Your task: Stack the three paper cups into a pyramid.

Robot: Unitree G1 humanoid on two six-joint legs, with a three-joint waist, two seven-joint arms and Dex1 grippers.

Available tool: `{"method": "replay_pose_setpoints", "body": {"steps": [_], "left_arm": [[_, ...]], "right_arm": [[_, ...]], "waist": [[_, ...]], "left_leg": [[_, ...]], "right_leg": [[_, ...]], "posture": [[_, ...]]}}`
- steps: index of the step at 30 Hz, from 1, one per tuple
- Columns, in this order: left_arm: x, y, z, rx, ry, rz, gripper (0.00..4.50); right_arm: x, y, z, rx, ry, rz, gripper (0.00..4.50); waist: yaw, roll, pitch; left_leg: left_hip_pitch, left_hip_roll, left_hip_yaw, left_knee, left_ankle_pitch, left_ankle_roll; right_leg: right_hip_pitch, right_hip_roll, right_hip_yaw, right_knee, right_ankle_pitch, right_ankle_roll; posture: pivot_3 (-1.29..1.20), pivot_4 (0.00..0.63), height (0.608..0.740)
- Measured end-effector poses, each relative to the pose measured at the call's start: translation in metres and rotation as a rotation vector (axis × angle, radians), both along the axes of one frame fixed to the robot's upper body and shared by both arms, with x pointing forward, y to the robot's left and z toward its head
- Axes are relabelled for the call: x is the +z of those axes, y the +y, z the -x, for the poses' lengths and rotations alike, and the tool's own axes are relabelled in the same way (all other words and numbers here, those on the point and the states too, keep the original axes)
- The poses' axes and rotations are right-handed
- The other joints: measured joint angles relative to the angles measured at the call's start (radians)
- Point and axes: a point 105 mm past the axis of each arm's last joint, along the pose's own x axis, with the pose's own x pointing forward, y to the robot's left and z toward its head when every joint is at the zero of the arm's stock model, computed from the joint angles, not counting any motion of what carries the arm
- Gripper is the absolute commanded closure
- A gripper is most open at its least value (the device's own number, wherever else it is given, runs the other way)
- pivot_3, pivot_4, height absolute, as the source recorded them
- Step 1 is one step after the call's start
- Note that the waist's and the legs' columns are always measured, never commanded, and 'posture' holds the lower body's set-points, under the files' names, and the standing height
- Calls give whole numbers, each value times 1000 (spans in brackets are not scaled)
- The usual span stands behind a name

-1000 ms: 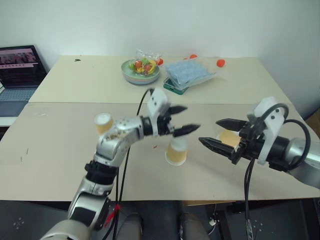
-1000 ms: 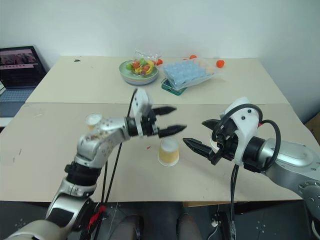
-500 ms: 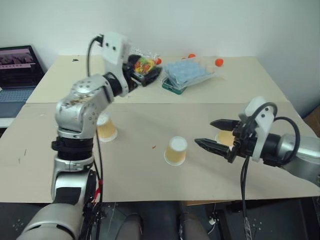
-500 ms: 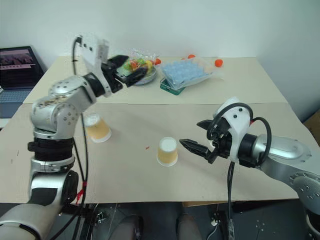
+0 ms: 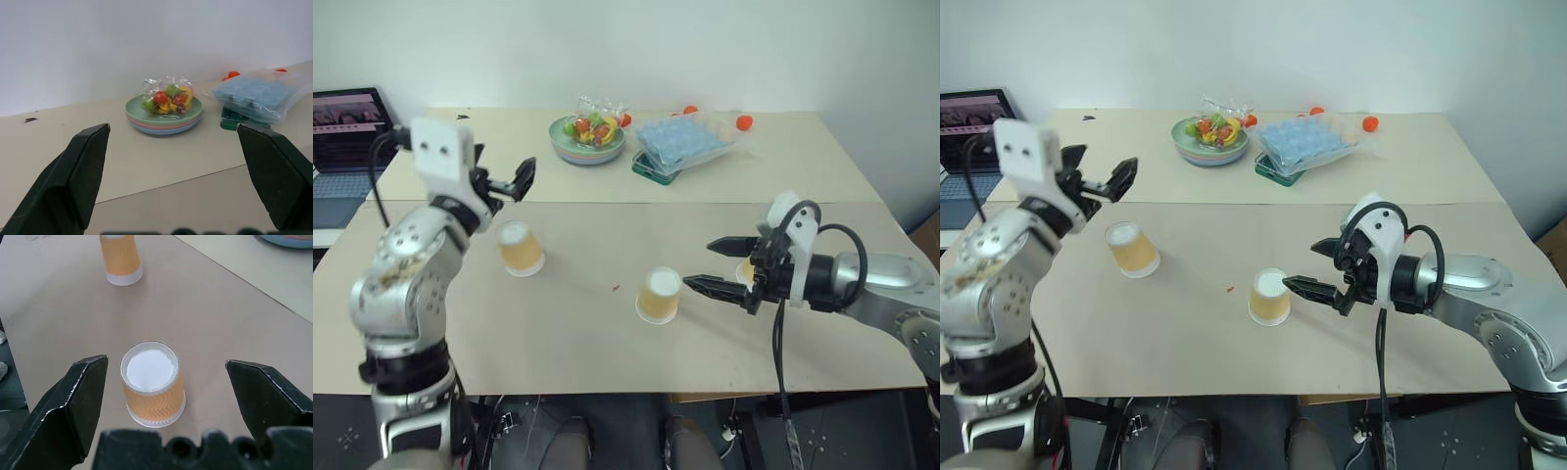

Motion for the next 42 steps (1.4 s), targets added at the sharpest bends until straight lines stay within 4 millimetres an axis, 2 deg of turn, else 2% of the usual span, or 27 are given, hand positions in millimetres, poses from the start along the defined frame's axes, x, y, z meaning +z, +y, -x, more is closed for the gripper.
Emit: {"method": "replay_pose_setpoints", "body": {"steps": [3,7,9,11,15,29,36,42], "left_arm": [[-29,8,8,28,56,-3,101],[-47,14,16,44,81,-9,101],[-71,20,22,57,145,-3,101],[-81,21,21,56,177,18,101],[-82,20,20,53,158,30,101],[-117,15,1,27,226,74,101],[-104,4,-18,-8,161,60,101],[-99,3,-32,-8,154,64,101]], "right_arm": [[-1,1,0,15,1,3,0],[-1,1,0,26,1,7,0],[-1,1,1,28,0,9,0],[-1,1,0,27,-1,11,0],[0,0,1,25,-5,10,0],[13,-1,17,72,20,-7,0],[16,-4,16,46,10,0,0],[15,-3,18,36,15,5,0]], "waist": [[4,0,0],[5,0,0],[1,0,0],[1,-1,0],[3,-1,0],[1,-1,0],[2,-1,0],[-1,-1,0]], "left_leg": [[0,0,0,0,0,0],[1,0,1,0,0,0],[1,0,1,0,0,0],[2,0,0,0,0,0],[2,0,0,0,0,0],[3,0,1,0,0,0],[2,0,0,0,0,0],[2,0,0,0,0,0]], "right_leg": [[0,0,0,0,0,0],[1,0,0,0,0,0],[1,0,0,0,0,0],[1,0,0,1,0,-1],[2,0,0,1,0,-1],[2,0,0,2,0,-1],[2,0,0,1,0,-1],[2,0,0,2,0,-1]], "posture": [[0,150,740],[0,150,740],[0,150,740],[0,150,740],[0,150,740],[0,150,740],[0,150,740],[0,150,740]]}}
